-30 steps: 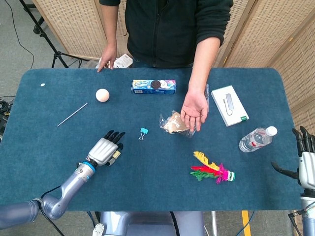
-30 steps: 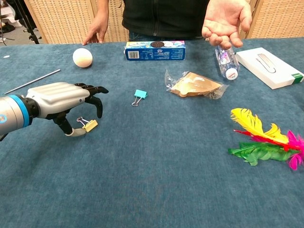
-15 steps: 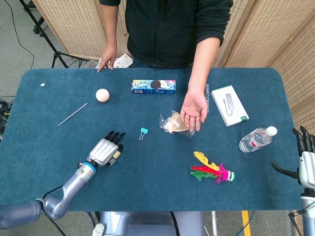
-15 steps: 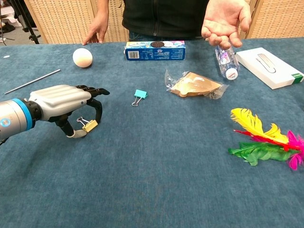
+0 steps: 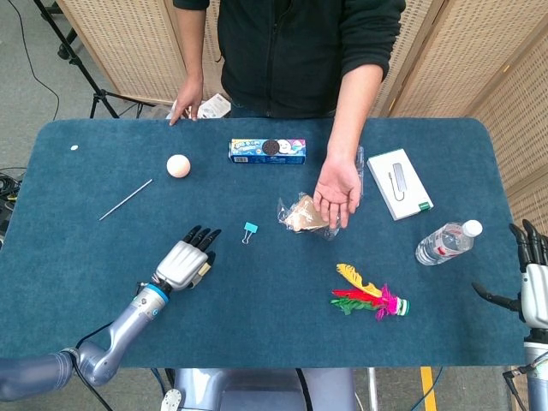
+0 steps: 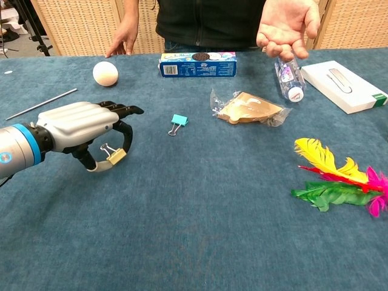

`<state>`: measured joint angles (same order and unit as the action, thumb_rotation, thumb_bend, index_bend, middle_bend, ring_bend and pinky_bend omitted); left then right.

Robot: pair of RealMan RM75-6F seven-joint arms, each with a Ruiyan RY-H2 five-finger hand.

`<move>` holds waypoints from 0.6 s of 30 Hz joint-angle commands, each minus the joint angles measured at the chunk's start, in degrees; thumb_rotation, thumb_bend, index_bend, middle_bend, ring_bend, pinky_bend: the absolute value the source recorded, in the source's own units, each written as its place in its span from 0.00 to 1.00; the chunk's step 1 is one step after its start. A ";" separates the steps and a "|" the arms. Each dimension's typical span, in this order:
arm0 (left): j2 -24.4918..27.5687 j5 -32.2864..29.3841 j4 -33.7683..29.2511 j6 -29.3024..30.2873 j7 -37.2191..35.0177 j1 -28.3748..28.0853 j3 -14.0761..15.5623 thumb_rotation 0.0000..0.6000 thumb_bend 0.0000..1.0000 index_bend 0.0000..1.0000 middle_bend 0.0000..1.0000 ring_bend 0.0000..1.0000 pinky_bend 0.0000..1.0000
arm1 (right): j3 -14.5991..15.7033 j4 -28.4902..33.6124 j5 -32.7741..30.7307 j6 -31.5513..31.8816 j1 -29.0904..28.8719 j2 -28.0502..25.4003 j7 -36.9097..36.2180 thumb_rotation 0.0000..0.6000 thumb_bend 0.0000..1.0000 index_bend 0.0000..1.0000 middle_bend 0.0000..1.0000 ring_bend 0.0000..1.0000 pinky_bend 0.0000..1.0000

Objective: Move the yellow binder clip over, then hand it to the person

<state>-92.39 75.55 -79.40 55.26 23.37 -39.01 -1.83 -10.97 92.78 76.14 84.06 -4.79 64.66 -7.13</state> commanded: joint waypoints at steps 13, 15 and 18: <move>-1.44 18.28 -2.39 0.26 0.09 -7.49 1.76 1.00 0.39 0.68 0.00 0.00 0.00 | 0.08 0.22 0.21 0.11 0.16 -0.33 -0.56 1.00 0.00 0.01 0.00 0.00 0.00; -2.61 20.22 -1.76 0.50 1.81 -8.73 1.25 1.00 0.39 0.68 0.00 0.00 0.00 | 0.10 0.21 0.19 0.02 0.12 -0.33 -0.49 1.00 0.00 0.01 0.00 0.00 0.00; -4.15 21.94 -0.61 0.03 4.08 -10.40 0.54 1.00 0.39 0.68 0.00 0.00 0.00 | 0.03 0.08 -0.03 -0.18 0.00 -0.22 -0.33 1.00 0.00 0.01 0.00 0.00 0.00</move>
<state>-95.54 96.47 -80.77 55.55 26.10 -48.28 -0.76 -10.93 92.87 76.13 83.90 -4.77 64.42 -7.47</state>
